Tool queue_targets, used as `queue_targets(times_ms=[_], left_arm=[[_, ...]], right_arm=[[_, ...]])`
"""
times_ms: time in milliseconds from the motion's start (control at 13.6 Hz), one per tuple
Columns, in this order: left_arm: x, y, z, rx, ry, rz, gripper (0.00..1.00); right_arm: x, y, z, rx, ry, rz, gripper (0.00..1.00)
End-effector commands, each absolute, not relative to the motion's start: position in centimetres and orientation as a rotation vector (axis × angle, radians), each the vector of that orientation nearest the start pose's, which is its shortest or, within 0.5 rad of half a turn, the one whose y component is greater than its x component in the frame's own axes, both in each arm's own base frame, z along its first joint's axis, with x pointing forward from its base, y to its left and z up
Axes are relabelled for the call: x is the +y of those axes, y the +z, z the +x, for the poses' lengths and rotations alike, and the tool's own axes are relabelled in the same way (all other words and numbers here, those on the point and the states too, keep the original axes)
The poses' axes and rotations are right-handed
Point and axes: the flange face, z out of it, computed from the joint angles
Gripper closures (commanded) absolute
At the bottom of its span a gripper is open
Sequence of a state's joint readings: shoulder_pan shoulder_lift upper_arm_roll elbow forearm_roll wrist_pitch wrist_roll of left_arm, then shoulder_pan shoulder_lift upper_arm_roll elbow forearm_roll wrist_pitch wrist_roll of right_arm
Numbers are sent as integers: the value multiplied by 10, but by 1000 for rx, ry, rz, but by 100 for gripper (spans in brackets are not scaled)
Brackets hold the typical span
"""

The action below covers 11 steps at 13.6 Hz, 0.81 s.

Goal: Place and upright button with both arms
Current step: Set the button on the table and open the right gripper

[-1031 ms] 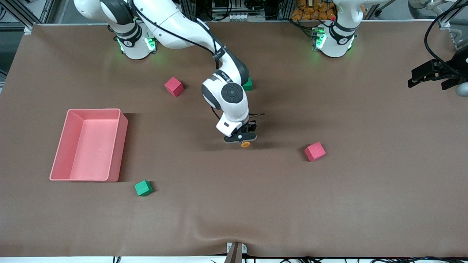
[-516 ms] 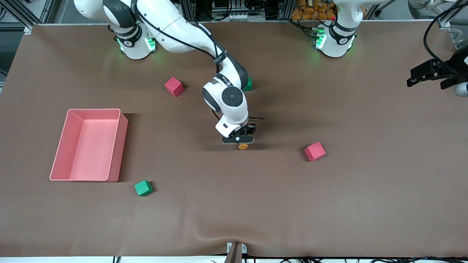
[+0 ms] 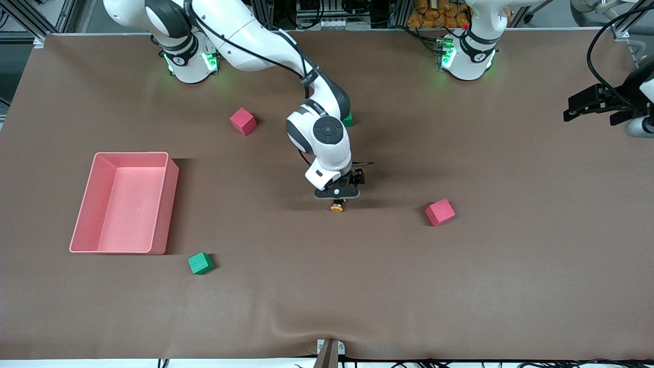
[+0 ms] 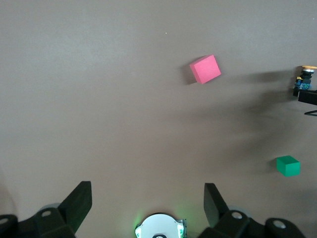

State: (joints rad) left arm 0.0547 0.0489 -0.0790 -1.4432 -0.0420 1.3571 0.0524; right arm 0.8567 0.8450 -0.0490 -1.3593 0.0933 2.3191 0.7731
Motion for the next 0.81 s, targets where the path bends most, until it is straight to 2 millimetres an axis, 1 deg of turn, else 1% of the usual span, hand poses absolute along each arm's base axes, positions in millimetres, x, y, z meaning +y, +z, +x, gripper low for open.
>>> queue_targets(times_ms=[0, 147, 221, 295, 368, 442, 516, 589, 663, 737], left_arm=[[-31, 625, 554, 197, 274, -3199, 0], [-36, 610, 561, 186, 325, -3244, 0], [-39, 606, 563, 188, 338, -3260, 0], [-41, 603, 565, 202, 347, -3258, 0], [-46, 593, 569, 226, 375, -3248, 0], [-52, 586, 572, 234, 396, -3243, 0], [-65, 577, 576, 247, 422, -3237, 0], [-87, 566, 578, 282, 455, -3217, 0], [-104, 554, 581, 283, 489, -3206, 0], [-120, 538, 588, 273, 515, -3195, 0]], right_arm=[[537, 277, 518, 49, -46, -3034, 0], [515, 310, 524, 47, 21, -3077, 0], [504, 322, 524, 33, 74, -3110, 0], [489, 335, 528, 28, 116, -3131, 0], [469, 352, 535, 29, 153, -3143, 0], [453, 363, 540, 25, 183, -3150, 0], [434, 372, 544, 29, 214, -3158, 0], [419, 378, 546, 28, 237, -3164, 0], [403, 383, 549, 40, 251, -3165, 0], [377, 390, 560, 83, 245, -3165, 0]])
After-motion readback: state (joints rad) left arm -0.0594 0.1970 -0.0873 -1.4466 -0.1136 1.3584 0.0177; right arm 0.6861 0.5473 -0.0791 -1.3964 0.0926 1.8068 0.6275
